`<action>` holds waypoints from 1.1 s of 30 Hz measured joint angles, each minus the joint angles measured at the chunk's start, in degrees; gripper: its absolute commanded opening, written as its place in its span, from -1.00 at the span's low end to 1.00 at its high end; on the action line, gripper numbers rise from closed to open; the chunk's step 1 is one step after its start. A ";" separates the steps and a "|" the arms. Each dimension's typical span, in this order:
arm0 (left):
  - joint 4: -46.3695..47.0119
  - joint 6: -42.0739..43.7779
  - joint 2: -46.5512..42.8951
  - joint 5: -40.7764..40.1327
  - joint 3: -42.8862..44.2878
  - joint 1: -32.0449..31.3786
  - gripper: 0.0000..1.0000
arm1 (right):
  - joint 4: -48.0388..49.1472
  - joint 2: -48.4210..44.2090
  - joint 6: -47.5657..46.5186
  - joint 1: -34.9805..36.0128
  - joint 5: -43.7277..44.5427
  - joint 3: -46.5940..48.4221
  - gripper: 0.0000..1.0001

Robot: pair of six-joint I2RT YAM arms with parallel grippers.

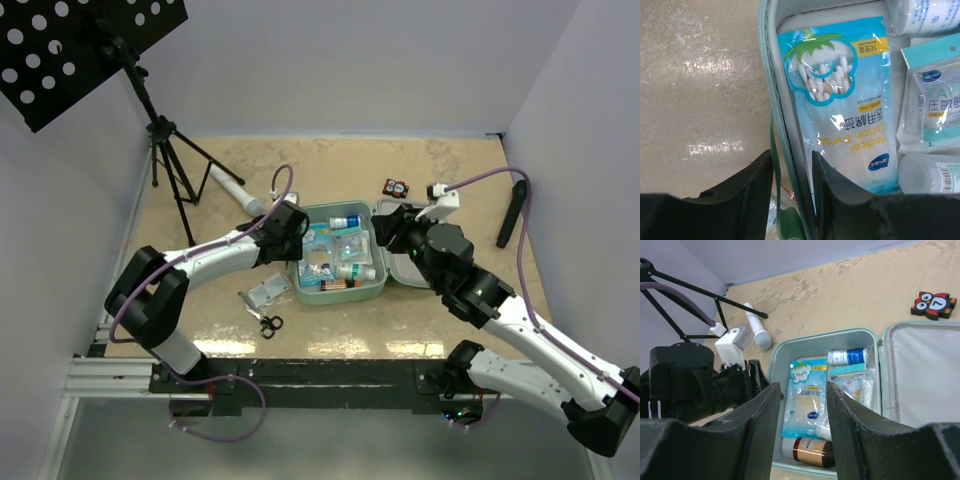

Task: Organize the medicine kit
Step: Move the medicine box to the center of the board.

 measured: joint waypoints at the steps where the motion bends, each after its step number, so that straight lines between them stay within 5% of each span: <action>1: -0.07 0.04 0.28 0.13 0.37 0.00 -0.40 | -0.07 -0.15 0.02 0.00 0.00 -0.13 -0.07; 9: -1.36 0.61 2.84 -1.68 3.76 0.22 -0.99 | -0.57 -1.51 0.28 0.00 0.00 -0.50 -0.07; 33: -3.39 4.59 6.97 0.37 9.16 9.60 -1.00 | -0.83 0.33 0.52 0.00 0.02 -1.97 -0.07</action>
